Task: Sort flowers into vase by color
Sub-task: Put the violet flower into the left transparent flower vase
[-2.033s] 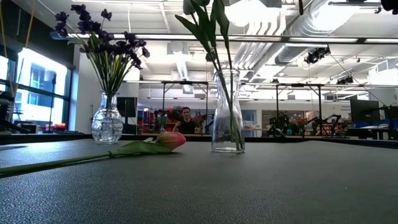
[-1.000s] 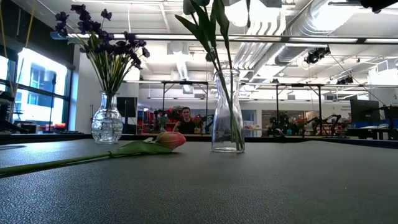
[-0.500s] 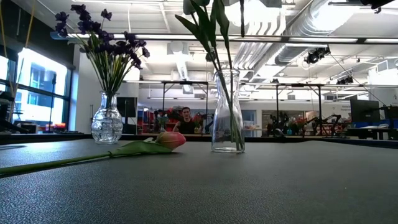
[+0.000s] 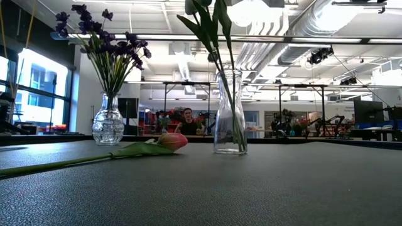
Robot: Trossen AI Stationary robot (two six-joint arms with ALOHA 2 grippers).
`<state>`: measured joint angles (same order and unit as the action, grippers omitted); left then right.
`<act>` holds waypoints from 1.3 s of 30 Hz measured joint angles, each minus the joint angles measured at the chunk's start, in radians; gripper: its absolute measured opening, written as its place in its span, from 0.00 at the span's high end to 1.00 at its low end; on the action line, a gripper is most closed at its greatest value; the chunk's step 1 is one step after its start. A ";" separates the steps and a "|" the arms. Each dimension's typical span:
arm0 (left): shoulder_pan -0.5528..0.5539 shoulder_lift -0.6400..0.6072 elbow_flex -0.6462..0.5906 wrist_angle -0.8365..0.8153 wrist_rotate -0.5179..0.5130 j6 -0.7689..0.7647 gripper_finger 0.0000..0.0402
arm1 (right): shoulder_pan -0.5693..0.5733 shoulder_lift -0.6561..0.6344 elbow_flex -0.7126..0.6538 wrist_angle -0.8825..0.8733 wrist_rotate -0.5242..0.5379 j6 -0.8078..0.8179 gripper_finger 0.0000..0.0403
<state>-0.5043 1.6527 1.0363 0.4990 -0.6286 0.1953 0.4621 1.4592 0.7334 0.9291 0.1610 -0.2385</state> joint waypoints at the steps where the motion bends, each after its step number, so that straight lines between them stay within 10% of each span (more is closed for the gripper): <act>1: -0.012 -0.017 0.000 -0.041 -0.053 -0.017 0.98 | 0.005 -0.020 0.000 -0.027 -0.001 -0.008 0.57; 11: -0.111 -0.238 -0.073 -0.455 -0.582 -0.265 1.00 | 0.066 -0.220 0.000 -0.313 0.073 -0.005 0.43; 21: -0.006 -0.644 -0.381 -0.603 -0.734 -0.527 1.00 | 0.079 -0.227 -0.070 -0.460 0.124 0.003 0.47; 28: 0.135 -0.810 -0.548 -0.476 -0.729 -0.482 1.00 | 0.068 -0.227 -0.265 -0.093 0.126 0.071 0.50; 39: 0.274 -0.855 -0.584 -0.034 -0.507 0.112 1.00 | 0.066 -0.227 -0.298 0.011 0.125 0.046 0.50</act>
<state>-0.2304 0.7975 0.4519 0.4647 -1.1358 0.3076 0.5282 1.2320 0.4358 0.9399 0.2856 -0.1921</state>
